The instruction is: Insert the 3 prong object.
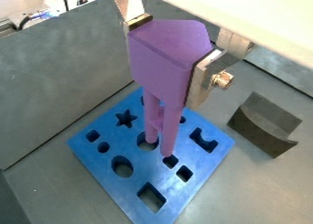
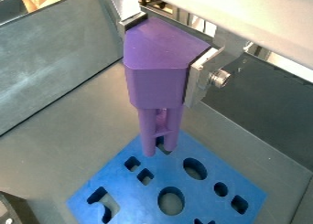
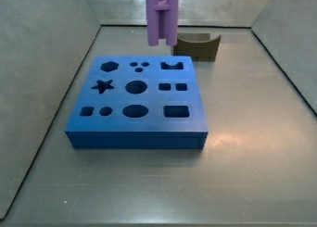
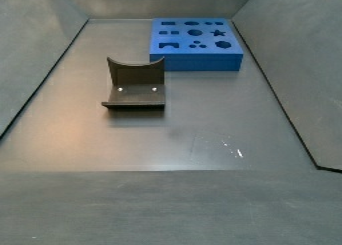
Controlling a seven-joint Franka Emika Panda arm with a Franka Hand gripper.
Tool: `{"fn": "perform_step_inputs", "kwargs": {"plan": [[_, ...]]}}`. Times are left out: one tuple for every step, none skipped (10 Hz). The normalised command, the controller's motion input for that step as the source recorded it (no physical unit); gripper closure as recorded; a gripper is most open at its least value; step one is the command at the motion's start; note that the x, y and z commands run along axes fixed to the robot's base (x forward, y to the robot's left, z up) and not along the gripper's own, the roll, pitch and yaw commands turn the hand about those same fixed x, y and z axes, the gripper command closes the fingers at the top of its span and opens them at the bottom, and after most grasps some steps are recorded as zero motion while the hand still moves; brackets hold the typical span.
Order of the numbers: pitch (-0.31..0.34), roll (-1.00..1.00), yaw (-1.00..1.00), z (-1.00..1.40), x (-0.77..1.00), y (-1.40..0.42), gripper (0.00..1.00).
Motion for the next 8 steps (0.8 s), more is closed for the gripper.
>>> {"fn": "perform_step_inputs", "kwargs": {"plan": [[0.000,0.00,-0.76,-0.09,-0.16,0.21,1.00],[0.046,0.02,-1.00,-0.25,-0.06,0.00,1.00],[0.017,0.01,-1.00,-0.21,-0.05,0.00,1.00],[0.000,0.00,-1.00,-0.14,-0.06,0.01,1.00],[0.000,0.00,-0.80,-0.13,-0.14,0.20,1.00],[0.000,0.00,-0.53,-0.17,-0.24,0.45,1.00],[-0.080,0.00,-0.33,-0.28,-0.27,0.63,1.00],[-0.071,0.00,-0.41,-0.31,-0.23,0.56,1.00]]}}
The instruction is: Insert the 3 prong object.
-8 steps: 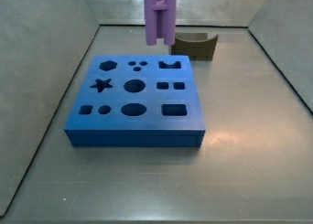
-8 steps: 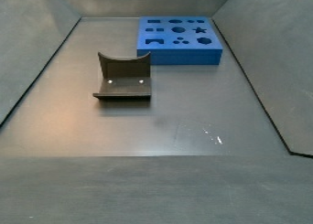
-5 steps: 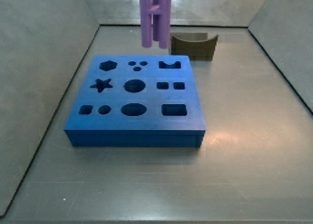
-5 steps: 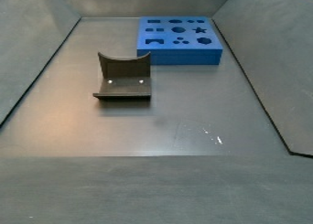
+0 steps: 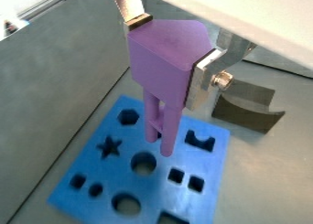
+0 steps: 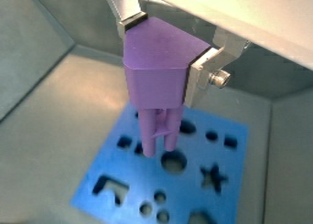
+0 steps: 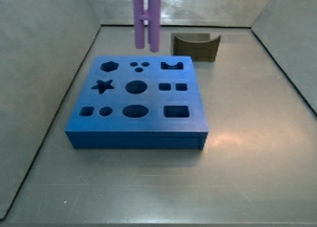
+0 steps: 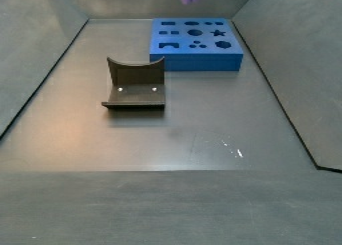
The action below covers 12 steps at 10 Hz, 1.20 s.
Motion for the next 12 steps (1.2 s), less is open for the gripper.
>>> {"fn": "perform_step_inputs", "kwargs": {"plan": [[-0.084,0.00,-0.73,-0.28,-0.09,0.28,1.00],[-0.081,0.00,-0.89,-0.29,-0.03,0.14,1.00],[-0.067,0.00,-1.00,-0.33,0.00,0.01,1.00],[-0.057,0.00,-1.00,-0.35,0.00,0.00,1.00],[-0.041,0.00,-1.00,-0.39,0.00,0.00,1.00],[-0.036,0.00,-1.00,-0.40,0.00,0.00,1.00],[-0.046,0.00,-1.00,-0.38,-0.01,0.02,1.00],[-0.074,0.00,-0.69,-0.32,-0.13,0.32,1.00],[-0.111,-0.01,-0.37,-0.28,-0.19,0.55,1.00],[-0.067,-0.02,-0.28,-0.06,-0.34,0.59,1.00],[-0.043,0.00,-0.39,-0.21,-0.23,0.57,1.00],[-0.026,0.00,-0.58,-0.27,-0.17,0.40,1.00]]}}
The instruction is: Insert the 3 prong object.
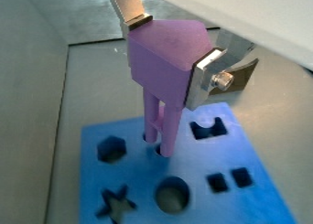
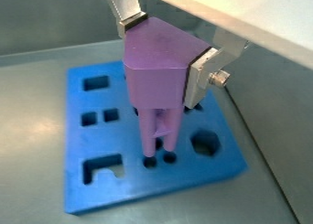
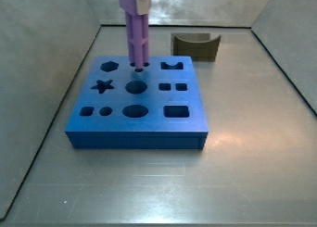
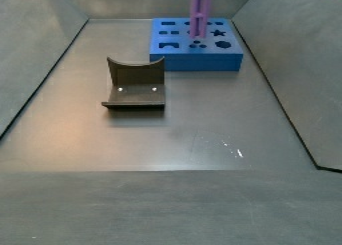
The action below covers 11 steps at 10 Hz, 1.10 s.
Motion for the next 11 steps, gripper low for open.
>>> {"fn": "perform_step_inputs", "kwargs": {"plan": [[-0.017,-0.01,-0.64,-0.23,-0.19,0.29,1.00],[-0.021,-0.10,-0.54,-0.08,-0.03,0.22,1.00],[-0.037,-0.07,-0.36,-0.15,0.00,0.01,1.00],[-0.036,-0.07,-0.20,-0.20,0.08,0.00,1.00],[-0.044,-0.07,-0.04,-0.25,0.13,-0.05,1.00],[-0.050,-0.09,0.00,-0.26,0.12,-0.06,1.00],[-0.037,-0.05,0.10,-0.29,0.17,-0.02,1.00],[-0.051,-0.04,0.16,-0.32,0.13,-0.01,1.00],[-0.083,-0.05,0.20,-0.35,0.09,-0.06,1.00],[-0.103,-0.07,0.22,-0.37,0.05,-0.08,1.00],[-0.119,-0.07,0.17,-0.38,0.04,-0.08,1.00]]}}
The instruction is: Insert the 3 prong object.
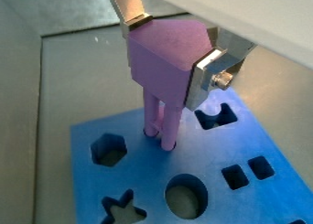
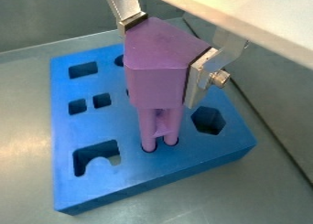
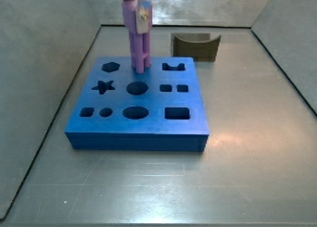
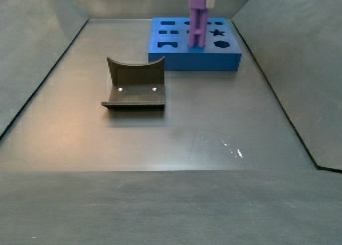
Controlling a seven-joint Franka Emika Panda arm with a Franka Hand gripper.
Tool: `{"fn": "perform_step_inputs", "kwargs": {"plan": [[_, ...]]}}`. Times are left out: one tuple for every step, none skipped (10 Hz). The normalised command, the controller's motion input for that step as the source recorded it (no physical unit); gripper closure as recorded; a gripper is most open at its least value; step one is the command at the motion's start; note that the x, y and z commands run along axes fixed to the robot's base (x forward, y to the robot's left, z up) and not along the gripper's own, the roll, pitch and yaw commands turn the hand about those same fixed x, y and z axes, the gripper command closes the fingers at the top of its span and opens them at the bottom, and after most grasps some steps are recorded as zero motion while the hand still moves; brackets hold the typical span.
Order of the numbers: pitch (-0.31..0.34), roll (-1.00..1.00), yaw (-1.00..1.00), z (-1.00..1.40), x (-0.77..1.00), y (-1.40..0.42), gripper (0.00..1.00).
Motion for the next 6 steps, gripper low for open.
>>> {"fn": "perform_step_inputs", "kwargs": {"plan": [[-0.107,-0.03,0.00,-0.36,0.11,-0.13,1.00],[-0.073,0.00,-0.03,-0.32,0.14,-0.12,1.00],[-0.049,0.00,-0.05,-0.32,0.10,-0.09,1.00],[-0.003,0.07,-0.05,-0.26,0.00,-0.03,1.00],[-0.036,0.00,0.00,-0.05,0.00,0.00,1.00],[0.000,0.00,0.00,0.00,0.00,0.00,1.00]]}}
